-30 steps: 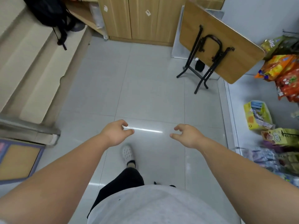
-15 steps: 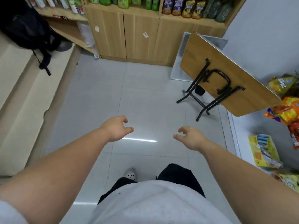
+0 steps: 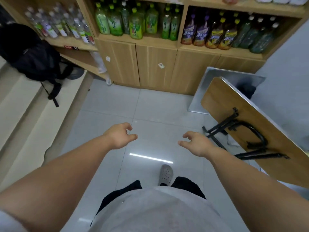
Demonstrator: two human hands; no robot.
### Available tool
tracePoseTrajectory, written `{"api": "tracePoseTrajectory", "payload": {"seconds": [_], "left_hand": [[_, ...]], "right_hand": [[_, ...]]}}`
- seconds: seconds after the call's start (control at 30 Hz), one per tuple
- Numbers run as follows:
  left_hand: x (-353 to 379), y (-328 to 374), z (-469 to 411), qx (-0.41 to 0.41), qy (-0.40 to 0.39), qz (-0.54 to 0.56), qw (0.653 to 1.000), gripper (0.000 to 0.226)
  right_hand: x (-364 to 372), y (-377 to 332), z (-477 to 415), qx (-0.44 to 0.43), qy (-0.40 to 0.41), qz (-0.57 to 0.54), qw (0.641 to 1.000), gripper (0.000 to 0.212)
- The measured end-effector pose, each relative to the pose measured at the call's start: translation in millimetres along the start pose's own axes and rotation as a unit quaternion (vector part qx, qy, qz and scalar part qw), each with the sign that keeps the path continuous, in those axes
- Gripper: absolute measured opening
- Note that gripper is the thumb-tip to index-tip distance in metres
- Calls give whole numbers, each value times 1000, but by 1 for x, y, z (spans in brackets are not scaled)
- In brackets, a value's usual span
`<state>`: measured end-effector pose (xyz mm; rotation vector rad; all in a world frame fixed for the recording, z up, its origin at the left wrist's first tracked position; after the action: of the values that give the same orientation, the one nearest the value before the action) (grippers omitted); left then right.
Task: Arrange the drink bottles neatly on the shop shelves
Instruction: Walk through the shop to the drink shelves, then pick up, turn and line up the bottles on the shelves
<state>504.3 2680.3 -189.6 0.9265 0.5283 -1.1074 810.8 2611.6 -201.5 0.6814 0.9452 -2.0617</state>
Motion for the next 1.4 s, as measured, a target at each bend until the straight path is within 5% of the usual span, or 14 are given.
{"api": "tracePoseTrajectory", "payload": {"seconds": [0.43, 0.67, 0.83, 1.07, 1.4], "left_hand": [[-113, 136, -248, 42, 7, 24, 999, 58], [-201, 181, -385, 109, -30, -49, 992, 61], [-290, 230, -468, 139, 27, -31, 990, 59], [-364, 294, -530, 181, 104, 39, 977, 55], [-440, 309, -563, 107, 278, 223, 928, 42]], "right_hand": [[-170, -72, -233, 0, 38, 2, 999, 59], [-254, -133, -334, 41, 74, 10, 996, 61], [-332, -199, -401, 17, 121, -8, 992, 67], [-411, -275, -481, -86, 172, -17, 981, 57], [-494, -384, -529, -290, 237, -78, 924, 49]]}}
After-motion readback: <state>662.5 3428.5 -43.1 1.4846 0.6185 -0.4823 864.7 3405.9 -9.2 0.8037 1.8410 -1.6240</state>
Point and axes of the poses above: each hand's wrist, its own z-axis away from the middle knuckle, its own x-axis out of the palm, y = z × x, the point moved 6 cm from there along -z, towards the middle knuckle, and after that the axes turned 8 degrees about y, right-handed, at the moved point
